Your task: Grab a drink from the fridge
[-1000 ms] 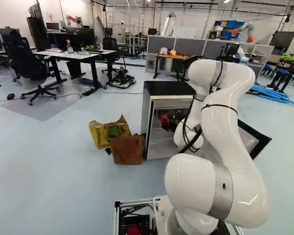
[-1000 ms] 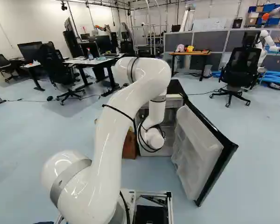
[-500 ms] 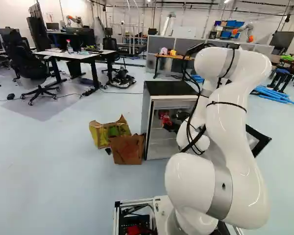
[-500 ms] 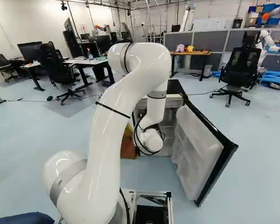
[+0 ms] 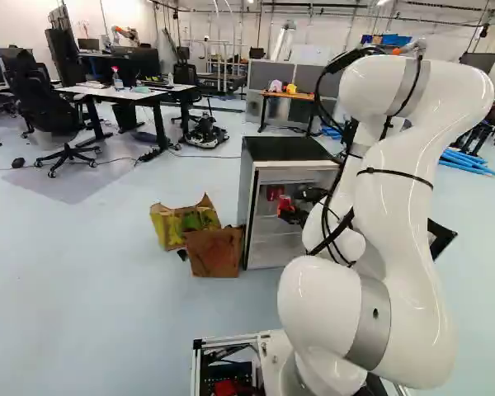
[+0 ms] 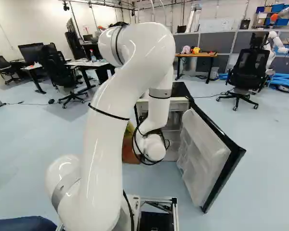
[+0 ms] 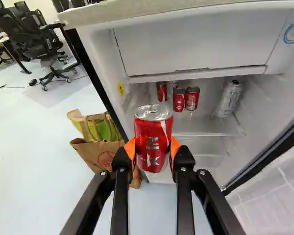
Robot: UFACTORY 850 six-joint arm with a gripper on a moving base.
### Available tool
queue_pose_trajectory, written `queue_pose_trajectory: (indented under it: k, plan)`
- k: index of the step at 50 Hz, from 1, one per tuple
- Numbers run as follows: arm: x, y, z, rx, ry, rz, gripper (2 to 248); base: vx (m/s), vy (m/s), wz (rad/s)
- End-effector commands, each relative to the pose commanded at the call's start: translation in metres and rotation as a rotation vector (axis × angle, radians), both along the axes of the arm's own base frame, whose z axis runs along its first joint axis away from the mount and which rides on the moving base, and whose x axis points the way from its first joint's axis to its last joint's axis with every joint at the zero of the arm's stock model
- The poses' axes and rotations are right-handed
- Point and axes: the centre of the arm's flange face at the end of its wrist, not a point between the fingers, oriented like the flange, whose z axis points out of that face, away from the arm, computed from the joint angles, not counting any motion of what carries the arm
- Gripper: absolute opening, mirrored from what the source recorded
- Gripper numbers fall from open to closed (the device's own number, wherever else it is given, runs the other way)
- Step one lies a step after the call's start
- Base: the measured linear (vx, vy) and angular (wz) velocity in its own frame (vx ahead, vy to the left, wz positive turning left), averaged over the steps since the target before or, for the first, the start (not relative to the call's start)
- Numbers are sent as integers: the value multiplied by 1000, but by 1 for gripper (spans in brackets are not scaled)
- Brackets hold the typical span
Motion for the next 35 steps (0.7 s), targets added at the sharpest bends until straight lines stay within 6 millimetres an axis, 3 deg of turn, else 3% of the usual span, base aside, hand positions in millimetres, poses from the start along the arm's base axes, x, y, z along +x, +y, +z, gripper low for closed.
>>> queue_pose_trajectory:
  k: [21, 35]
  plan:
    - [-44, 8, 32, 1, -10, -53, 92, 0, 0, 0]
    - [-56, 12, 52, -10, -65, -70, 92, 0, 0, 0]
